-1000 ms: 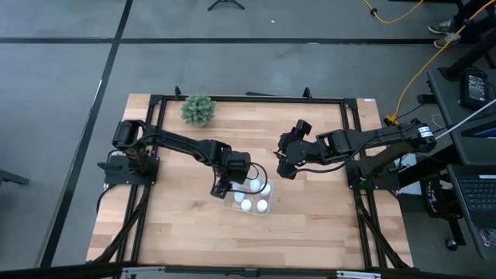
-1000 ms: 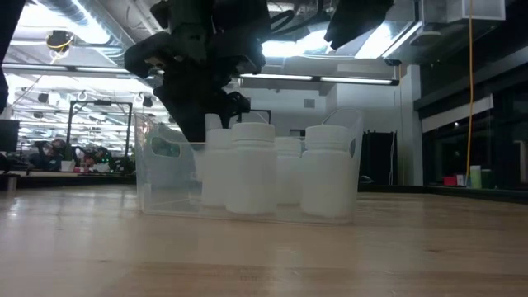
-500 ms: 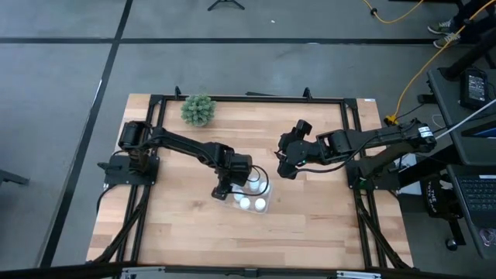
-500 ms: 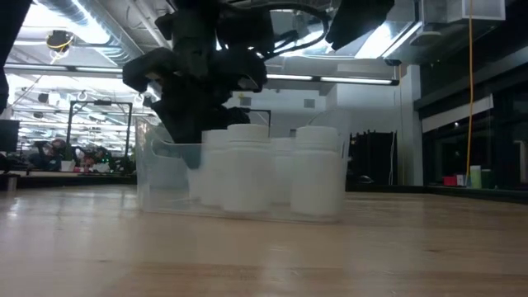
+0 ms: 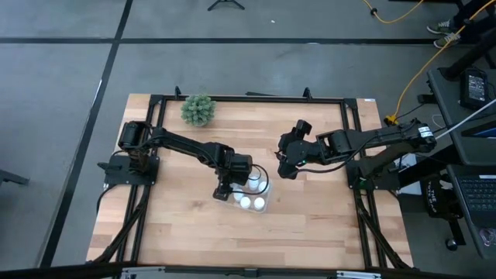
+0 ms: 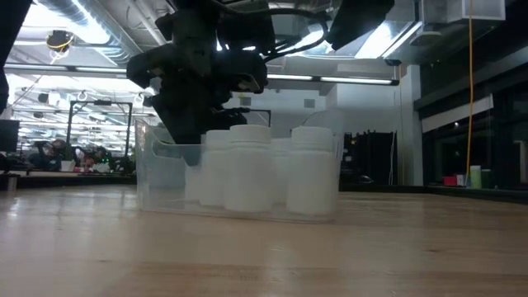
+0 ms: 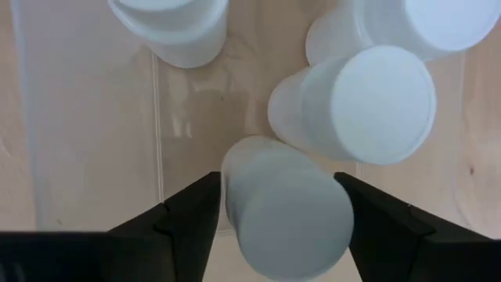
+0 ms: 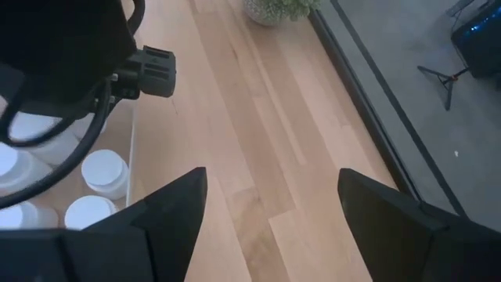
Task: Pick and place pill bottles into a basket
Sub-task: Put the white medicine bottle into the transparent bin, then return to Home Position
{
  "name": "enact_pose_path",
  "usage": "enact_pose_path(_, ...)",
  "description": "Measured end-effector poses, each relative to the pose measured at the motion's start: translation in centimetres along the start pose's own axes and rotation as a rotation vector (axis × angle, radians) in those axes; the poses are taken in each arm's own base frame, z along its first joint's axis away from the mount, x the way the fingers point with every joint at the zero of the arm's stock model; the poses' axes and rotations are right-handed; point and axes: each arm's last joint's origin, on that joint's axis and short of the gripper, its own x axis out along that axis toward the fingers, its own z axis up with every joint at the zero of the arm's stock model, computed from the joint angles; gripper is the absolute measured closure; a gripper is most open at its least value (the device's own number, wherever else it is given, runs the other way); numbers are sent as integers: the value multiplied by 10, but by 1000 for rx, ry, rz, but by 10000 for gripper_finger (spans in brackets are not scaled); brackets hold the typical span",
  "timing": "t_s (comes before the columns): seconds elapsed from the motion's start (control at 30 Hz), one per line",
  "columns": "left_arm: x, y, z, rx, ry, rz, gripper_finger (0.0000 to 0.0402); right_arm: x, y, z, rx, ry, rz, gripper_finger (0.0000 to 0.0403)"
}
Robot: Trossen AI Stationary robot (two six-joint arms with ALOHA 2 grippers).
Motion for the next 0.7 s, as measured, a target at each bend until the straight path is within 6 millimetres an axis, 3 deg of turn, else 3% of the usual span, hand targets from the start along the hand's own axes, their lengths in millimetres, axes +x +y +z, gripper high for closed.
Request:
enact_pose_path(0.2, -2, -1, -1, -39, 7, -4, 162, 0, 0, 0, -5, 0, 0, 114)
enact_pose_path(0.3, -13, -2, 3, -39, -1, -2, 161, 0, 0, 0, -6, 0, 0, 114)
enact_pose_path(0.5, -56, -9, 16, -37, -66, 9, 161, 0, 0, 0, -11, 2, 0, 114)
enact_pose_path(0.7, -133, -24, 20, -56, -193, 24, 160, -12, -8, -1, -117, -18, 6, 114)
